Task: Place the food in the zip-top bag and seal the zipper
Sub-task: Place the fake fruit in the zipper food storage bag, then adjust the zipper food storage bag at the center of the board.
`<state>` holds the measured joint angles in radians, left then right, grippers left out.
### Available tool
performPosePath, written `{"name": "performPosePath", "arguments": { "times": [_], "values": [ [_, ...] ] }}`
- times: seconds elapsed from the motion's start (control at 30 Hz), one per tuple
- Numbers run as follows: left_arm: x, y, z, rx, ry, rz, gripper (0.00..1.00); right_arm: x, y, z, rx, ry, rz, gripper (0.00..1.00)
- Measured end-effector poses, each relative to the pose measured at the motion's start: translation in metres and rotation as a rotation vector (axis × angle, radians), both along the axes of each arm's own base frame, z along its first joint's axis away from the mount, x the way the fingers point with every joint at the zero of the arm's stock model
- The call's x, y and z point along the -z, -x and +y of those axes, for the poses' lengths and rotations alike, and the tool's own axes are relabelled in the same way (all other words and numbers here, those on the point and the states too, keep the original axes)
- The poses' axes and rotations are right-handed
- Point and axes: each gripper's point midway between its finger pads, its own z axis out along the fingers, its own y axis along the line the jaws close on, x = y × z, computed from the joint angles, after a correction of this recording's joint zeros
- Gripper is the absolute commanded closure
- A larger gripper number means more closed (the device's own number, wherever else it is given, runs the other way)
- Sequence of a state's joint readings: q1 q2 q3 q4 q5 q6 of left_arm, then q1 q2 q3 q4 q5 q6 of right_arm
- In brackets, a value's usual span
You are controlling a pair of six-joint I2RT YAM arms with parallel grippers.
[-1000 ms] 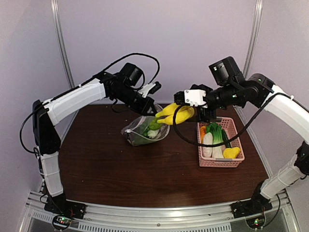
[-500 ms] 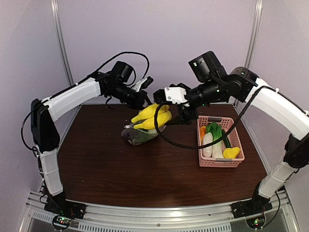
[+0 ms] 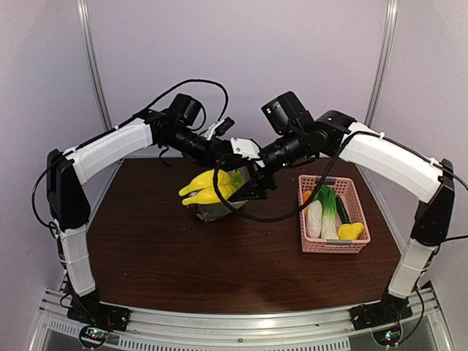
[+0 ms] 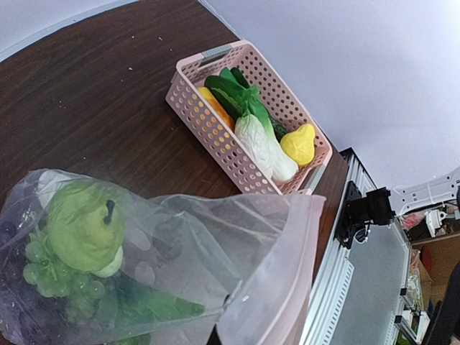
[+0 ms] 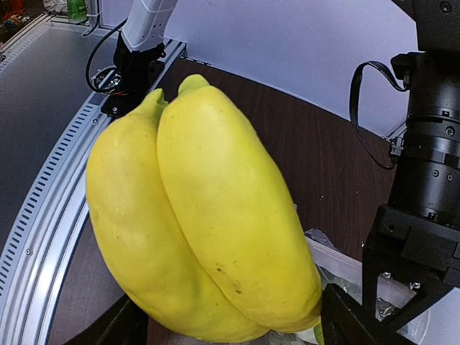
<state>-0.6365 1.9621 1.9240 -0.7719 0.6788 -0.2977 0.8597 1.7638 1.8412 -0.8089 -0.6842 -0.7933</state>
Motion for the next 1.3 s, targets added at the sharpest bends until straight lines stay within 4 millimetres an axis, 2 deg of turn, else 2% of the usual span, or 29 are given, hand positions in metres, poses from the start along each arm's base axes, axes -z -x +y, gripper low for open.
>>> {"name": "performPosePath", "arguments": {
  "times": [0.07, 0.17, 0.23, 0.33, 0.43, 0.53, 0.63, 0.7, 0.93, 1.03, 1.17, 1.23, 1.27, 1.3],
  "values": [
    [0.0, 0.0, 0.0, 0.002, 0.0, -0.002, 1.0, -0.002, -0.005, 0.0, 0.007, -0.012, -0.009, 0.32],
    [-0.001, 0.002, 0.001, 0.004, 0.0, -0.002, 1.0, 0.0, -0.024, -0.008, 0.044, -0.036, 0.005, 0.17],
    [-0.003, 0.002, 0.001, 0.004, 0.002, -0.003, 1.0, 0.008, -0.041, -0.019, 0.081, -0.036, 0.018, 0.09],
    [-0.005, 0.001, 0.003, 0.001, 0.004, -0.007, 1.0, 0.023, -0.056, -0.035, 0.124, -0.01, 0.039, 0.07],
    [-0.007, 0.0, 0.005, -0.004, 0.006, -0.01, 1.0, 0.025, -0.054, -0.036, 0.124, -0.003, 0.046, 0.06],
    [-0.007, -0.002, 0.006, -0.008, 0.006, -0.01, 1.0, 0.014, -0.047, -0.037, 0.119, -0.011, 0.029, 0.11],
    [-0.007, -0.003, 0.007, -0.011, 0.006, -0.01, 1.0, 0.002, -0.033, -0.039, 0.099, -0.003, -0.015, 0.2],
    [-0.007, -0.003, 0.007, -0.011, 0.006, -0.01, 1.0, 0.001, -0.026, -0.041, 0.09, 0.032, -0.064, 0.23],
    [-0.008, -0.002, 0.007, -0.01, 0.007, -0.01, 1.0, 0.034, 0.007, -0.029, 0.02, 0.199, -0.171, 0.24],
    [-0.008, -0.002, 0.007, -0.009, 0.009, -0.009, 1.0, 0.045, 0.005, -0.026, 0.023, 0.244, -0.201, 0.24],
    [-0.008, -0.002, 0.007, -0.008, 0.009, -0.008, 1.0, 0.065, -0.008, -0.026, 0.047, 0.312, -0.223, 0.26],
    [-0.008, -0.002, 0.007, -0.008, 0.009, -0.008, 1.0, 0.077, -0.015, -0.024, 0.056, 0.35, -0.226, 0.33],
    [-0.007, -0.002, 0.007, -0.009, 0.008, -0.008, 1.0, 0.084, -0.02, -0.023, 0.062, 0.373, -0.229, 0.44],
    [-0.008, -0.002, 0.007, -0.009, 0.008, -0.008, 1.0, 0.089, -0.024, -0.022, 0.068, 0.391, -0.233, 0.63]
  ]
}}
